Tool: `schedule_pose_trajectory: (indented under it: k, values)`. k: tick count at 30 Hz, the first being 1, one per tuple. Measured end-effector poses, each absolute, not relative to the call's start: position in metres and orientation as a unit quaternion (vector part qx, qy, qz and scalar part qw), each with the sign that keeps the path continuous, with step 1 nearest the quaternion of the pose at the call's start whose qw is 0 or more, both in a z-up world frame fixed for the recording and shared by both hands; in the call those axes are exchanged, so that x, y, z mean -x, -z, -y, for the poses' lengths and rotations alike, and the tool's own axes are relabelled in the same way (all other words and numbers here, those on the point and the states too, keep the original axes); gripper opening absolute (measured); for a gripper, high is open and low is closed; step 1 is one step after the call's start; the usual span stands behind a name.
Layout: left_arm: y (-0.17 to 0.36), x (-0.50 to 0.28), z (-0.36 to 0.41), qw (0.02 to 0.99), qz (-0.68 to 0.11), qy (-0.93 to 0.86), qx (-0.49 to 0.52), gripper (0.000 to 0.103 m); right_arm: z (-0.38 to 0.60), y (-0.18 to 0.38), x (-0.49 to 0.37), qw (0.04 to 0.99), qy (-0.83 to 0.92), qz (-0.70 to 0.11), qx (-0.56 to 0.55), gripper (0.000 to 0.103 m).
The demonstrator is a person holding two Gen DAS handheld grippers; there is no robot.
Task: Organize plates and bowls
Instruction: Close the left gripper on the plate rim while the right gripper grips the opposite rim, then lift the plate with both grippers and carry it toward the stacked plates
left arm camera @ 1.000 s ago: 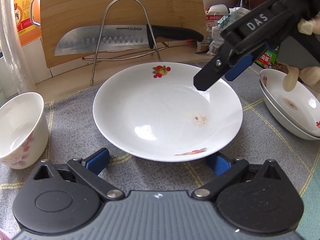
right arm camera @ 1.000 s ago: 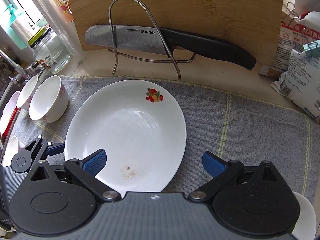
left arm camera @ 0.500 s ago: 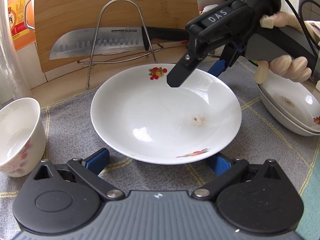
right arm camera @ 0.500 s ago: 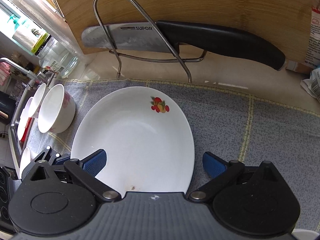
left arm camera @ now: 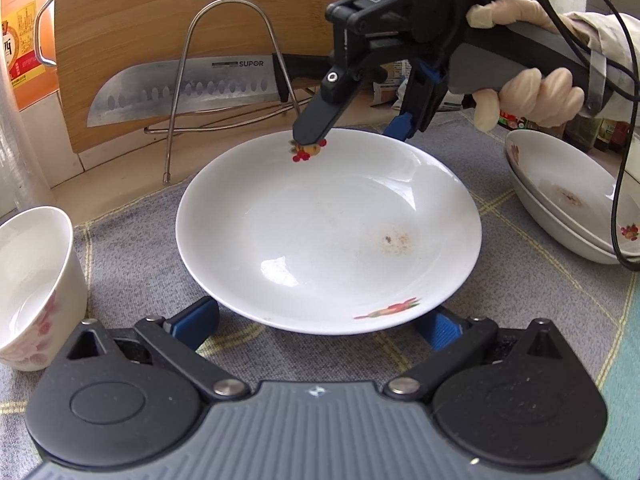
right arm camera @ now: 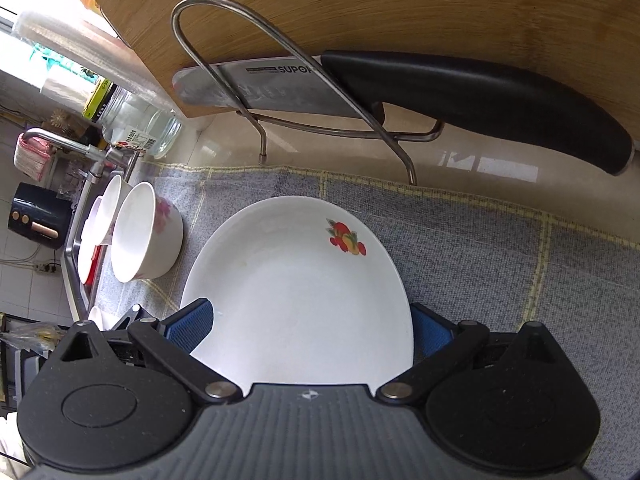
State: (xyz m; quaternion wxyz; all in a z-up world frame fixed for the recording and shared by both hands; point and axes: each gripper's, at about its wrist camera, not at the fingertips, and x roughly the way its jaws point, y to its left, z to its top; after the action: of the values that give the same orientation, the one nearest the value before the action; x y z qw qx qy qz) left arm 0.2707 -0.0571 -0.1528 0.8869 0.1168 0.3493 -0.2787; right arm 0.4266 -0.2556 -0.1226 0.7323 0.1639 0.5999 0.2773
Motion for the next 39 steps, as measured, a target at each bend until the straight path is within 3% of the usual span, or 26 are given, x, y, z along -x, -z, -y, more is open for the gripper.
schedule_pose_trajectory:
  k: [9,20,39]
  values:
    - [0.151,-0.273,0.059,0.882,-0.353,0.286,-0.125,0.103,0.253,0.124,-0.432,0.710,-0.284,-0.622,-0.169,0.103]
    - [0.149,-0.279,0.061,0.873,-0.355,0.300,-0.145,0.103,0.253,0.123,-0.437,0.695,-0.296,-0.639,-0.144,0.095]
    - [0.147,-0.279,0.060,0.868,-0.357,0.302,-0.166,0.103,0.250,0.118,-0.441,0.712,-0.296,-0.626,-0.114,0.091]
